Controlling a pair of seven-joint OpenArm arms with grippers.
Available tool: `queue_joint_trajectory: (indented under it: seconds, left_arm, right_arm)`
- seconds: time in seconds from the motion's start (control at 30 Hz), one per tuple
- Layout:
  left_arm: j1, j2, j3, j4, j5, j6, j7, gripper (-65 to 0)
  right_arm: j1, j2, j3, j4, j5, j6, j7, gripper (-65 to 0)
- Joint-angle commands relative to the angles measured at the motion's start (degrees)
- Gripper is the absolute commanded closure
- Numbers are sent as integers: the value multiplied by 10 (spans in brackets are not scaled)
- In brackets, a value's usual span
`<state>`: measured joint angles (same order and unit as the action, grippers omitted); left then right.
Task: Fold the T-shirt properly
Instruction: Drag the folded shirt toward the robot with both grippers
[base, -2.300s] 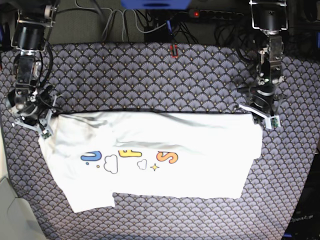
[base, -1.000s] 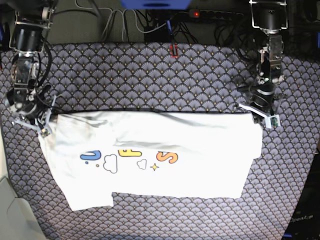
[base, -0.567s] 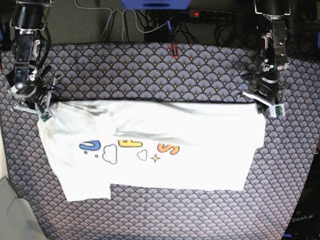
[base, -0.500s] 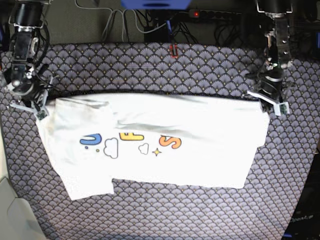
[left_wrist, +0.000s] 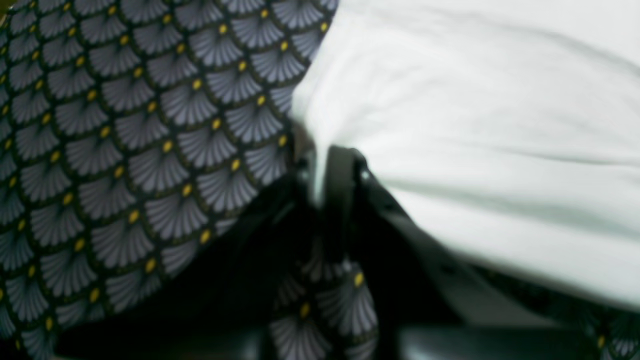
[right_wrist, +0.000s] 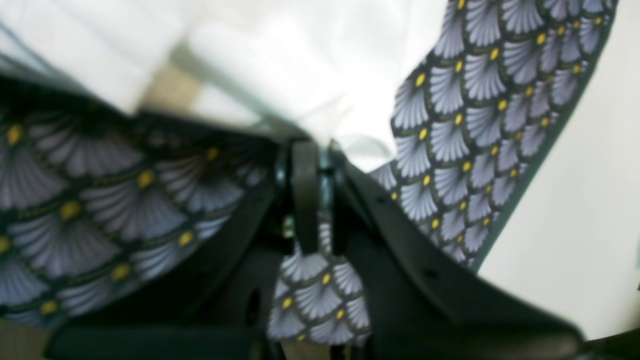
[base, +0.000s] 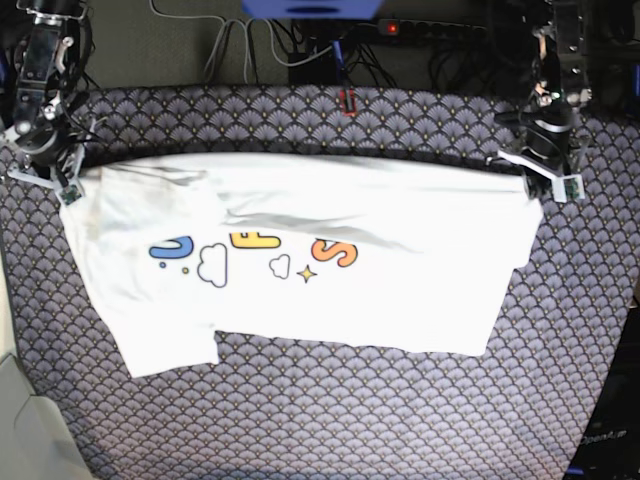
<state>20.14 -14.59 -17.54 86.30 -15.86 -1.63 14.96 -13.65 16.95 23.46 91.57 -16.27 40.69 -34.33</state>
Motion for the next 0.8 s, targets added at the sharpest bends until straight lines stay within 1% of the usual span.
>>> queue_joint_trajectory:
  seconds: [0.0,0.13,0.3,0.47,0.53,0.67,0.7,0.73,0.77]
  left_arm:
    - [7,-10,-7,14,3,10,-16,-22]
    - [35,-10,-7,35,3,10,-16,-22]
    - [52,-10,-8,39,3,10,-16,-22]
    - [57,-11,-8,39,4,10,-16,-23]
    - [59,-22,-8,39,0,10,-16,-26]
    - [60,-22,-8,40,0,10,-16,-28]
    - [60,-22,-9,40,0,10,-16,-33]
    - [61,-22,-11,40,0,10,-16,-50]
    - [64,-22,-18,40,0,9,-16,-87]
  right_arm:
    - [-5,10,6,21,-6,-7,3,0]
    - [-24,3,6,45,-6,-7,3,0]
    - [-41,4,6,50,-6,-7,3,0]
    - [-46,4,6,50,-6,-7,3,0]
    - [-53,4,6,50,-6,-7,2,0]
    - [-57,4,7,50,-6,-7,-2,0]
    - [-57,4,7,50,-6,-7,-2,0]
    - [-57,4,9,50,-6,-7,-3,-18]
    - [-58,3,19,50,-6,-7,-3,-48]
